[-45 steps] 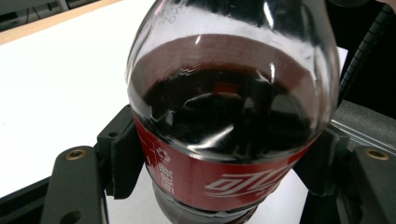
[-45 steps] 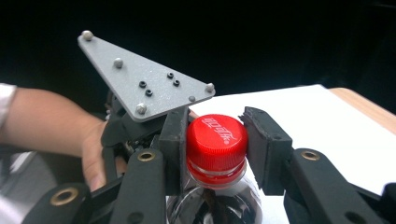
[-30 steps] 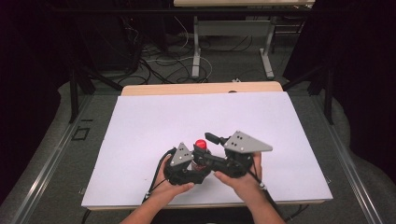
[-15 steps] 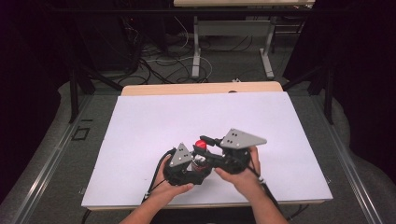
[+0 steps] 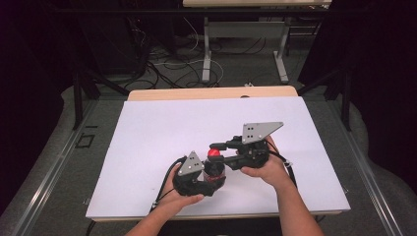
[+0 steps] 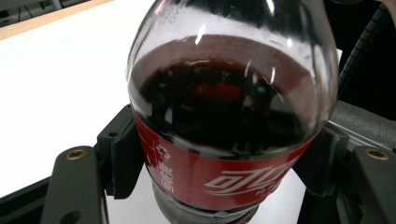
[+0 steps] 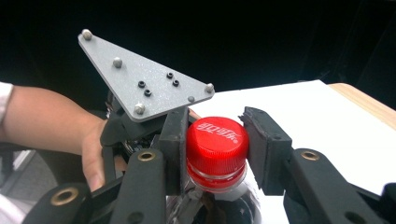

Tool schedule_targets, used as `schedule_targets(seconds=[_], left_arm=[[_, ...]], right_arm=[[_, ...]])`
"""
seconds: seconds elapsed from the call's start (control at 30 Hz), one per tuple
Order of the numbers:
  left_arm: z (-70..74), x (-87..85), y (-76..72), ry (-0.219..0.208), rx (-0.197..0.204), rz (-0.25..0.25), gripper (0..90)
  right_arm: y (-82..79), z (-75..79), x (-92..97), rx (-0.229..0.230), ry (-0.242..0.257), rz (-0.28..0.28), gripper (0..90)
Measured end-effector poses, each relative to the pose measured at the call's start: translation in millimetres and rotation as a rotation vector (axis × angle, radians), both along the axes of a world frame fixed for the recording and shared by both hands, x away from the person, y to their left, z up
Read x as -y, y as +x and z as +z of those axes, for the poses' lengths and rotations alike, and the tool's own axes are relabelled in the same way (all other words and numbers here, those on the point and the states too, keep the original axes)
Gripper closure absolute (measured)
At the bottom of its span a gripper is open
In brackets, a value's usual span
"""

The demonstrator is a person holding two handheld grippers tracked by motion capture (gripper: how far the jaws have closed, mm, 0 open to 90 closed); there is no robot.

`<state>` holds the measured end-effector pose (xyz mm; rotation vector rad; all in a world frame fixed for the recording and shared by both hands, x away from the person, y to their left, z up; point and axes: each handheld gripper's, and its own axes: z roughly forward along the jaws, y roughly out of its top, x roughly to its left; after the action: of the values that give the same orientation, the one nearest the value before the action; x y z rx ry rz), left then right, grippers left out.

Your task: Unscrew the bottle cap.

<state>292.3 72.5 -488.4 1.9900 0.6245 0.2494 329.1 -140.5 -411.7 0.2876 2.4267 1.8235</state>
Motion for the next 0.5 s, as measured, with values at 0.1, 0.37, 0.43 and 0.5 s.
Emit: schedule_targets(seconds=[0.1, 0.37, 0.43, 0.5], left_arm=[[0.5, -1.3, 0.5, 0.008, 0.0, 0.011, 29.3], [1.4, -0.9, 0.3, 0.026, 0.015, 0.061, 29.3], [1.0, 0.6, -0.4, 0.027, 0.013, 0.072, 29.3], [0.7, 1.0, -0.4, 0.031, 0.018, 0.076, 29.3]], right_arm=[[-3.0, -0.3, -2.4, -0.014, 0.007, -0.063, 51.0], [-40.6, 10.5, -5.4, -0.094, 0.173, -0.455, 46.6], [-53.1, 8.5, -14.4, -0.071, 0.145, -0.56, 48.8], [-60.9, 4.5, -24.7, 0.002, 0.112, -0.623, 49.3]])
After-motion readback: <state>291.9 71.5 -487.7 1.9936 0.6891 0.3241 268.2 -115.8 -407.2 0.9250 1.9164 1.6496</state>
